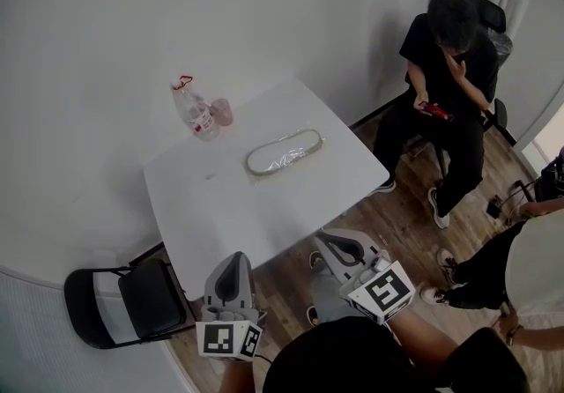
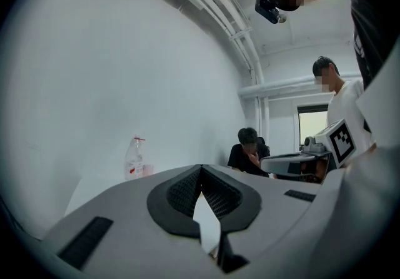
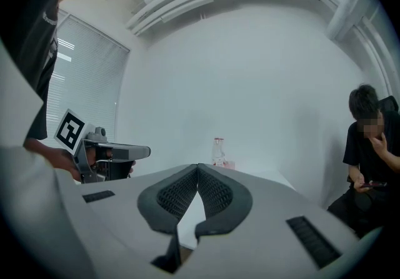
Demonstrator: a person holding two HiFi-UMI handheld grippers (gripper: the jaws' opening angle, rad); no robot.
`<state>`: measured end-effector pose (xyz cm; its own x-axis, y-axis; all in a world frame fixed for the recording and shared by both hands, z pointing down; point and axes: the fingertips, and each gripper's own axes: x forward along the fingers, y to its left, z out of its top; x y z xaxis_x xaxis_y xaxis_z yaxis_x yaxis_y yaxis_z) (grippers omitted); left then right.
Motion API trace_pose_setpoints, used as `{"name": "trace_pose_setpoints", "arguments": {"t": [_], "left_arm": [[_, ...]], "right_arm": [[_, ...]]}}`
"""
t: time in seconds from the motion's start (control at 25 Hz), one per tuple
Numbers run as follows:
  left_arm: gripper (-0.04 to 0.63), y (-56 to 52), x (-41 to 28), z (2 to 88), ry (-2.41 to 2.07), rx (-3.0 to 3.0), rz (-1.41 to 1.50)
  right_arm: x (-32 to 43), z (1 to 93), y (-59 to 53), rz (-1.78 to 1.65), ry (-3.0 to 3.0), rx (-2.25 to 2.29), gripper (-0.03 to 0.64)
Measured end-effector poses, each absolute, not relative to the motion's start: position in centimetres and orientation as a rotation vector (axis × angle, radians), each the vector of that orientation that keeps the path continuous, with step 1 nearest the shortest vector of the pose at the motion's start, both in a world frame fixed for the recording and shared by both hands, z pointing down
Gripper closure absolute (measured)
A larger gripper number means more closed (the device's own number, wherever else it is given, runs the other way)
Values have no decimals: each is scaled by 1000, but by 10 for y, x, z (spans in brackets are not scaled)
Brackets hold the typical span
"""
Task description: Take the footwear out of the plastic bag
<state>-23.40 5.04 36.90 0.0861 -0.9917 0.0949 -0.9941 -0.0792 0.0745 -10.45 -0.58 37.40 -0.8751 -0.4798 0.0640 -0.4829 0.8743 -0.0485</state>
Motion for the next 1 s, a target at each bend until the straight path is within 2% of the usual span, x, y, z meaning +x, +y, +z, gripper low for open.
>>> {"name": "trace_pose_setpoints", "arguments": {"t": [0.6,1.0], "left_arm": [[575,-28,-243,383,-1981,2256,76],[574,-108,-263,411,-1881,2270,212]], "right_arm": [[-115,395,-79,125,-2954,770,600],[-128,419,-146,191,-2911,771,600]]}}
